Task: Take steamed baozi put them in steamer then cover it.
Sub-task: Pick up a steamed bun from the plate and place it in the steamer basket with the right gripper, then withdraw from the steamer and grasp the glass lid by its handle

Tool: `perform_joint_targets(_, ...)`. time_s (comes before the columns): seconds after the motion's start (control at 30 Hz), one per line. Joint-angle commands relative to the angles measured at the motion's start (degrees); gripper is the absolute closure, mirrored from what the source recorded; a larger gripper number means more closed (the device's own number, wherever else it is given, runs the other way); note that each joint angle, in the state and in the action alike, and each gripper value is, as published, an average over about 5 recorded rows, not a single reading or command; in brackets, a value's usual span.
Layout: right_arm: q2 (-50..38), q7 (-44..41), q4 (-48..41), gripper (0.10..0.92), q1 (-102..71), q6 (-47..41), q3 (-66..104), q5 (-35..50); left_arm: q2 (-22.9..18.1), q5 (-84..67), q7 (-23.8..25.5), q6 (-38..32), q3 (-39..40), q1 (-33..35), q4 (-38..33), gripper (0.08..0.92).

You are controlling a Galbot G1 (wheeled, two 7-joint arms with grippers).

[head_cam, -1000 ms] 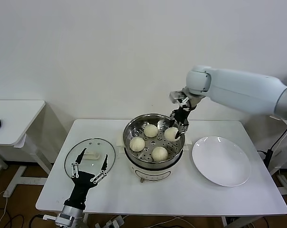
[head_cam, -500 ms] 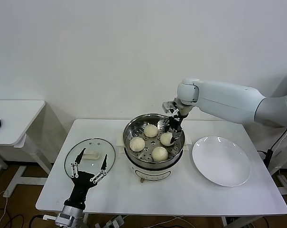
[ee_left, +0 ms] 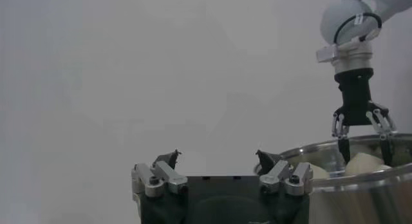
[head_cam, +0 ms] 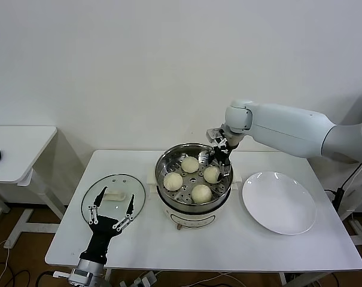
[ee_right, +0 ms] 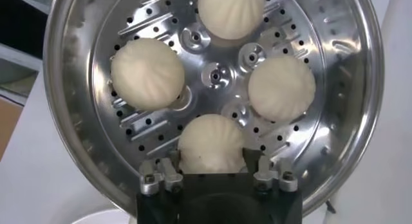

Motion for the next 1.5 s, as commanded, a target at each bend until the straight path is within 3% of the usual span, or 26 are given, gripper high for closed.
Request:
perform_joint_targets(0.03, -3.19, -2.24, 2.60, 0.207, 0.37, 0.40, 4.90, -1.50, 0.18, 0.08, -0.12, 0.10, -0.22, 0.02, -0.26, 0.177)
perform_joint_targets(0.17, -8.00, -0.89, 6.59, 0.203, -0.73, 1.90, 14.21, -1.99, 0.42, 0.64, -0.30, 0.02, -0.39, -0.16, -0.25, 0.177)
perform_joint_targets(0.23, -10.36, 5.22, 8.37, 0.203, -1.65, 3.68, 18.75, 0.44, 0.58, 1.17, -0.35, -0.07, -0.47, -0.24, -0.22, 0.177)
perform_joint_targets(0.3, -12.34, 14.66, 9.90, 0.202, -2.86, 6.34, 22.10, 3.31, 0.80, 1.70, -0.34, -0.21, -0.53, -0.36, -0.23, 0.177)
perform_joint_targets(0.53, -17.35, 64.50, 16.59, 0.203, -11.87, 12.90, 29.85, 8.68, 1.41, 4.51, -1.51, 0.20, -0.68, -1.41, -0.81, 0.177)
perform_joint_targets(0.77, -19.82, 90.34, 20.35, 0.203, -32.11, 16.47, 50.36, 7.47, 1.53, 10.54, -8.29, 2.98, 0.27, -3.81, -0.38, 0.177)
perform_joint_targets(1.0, -19.77, 96.43, 21.75, 0.203, -57.93, 18.23, 76.95, 1.48, 2.23, 19.97, -14.68, 4.90, 1.59, -6.35, 1.99, 0.177)
perform_joint_targets(1.27, -14.41, 92.85, 25.48, 0.203, -85.09, 21.42, 100.94, -4.02, 2.97, 34.73, -15.11, 3.98, 0.09, -8.09, 7.09, 0.177)
perform_joint_targets(1.5, -9.64, 87.63, 30.11, 0.203, -101.74, 23.01, 112.98, -5.10, 5.19, 56.70, -15.45, 7.32, -3.40, -10.42, 17.04, 0.177)
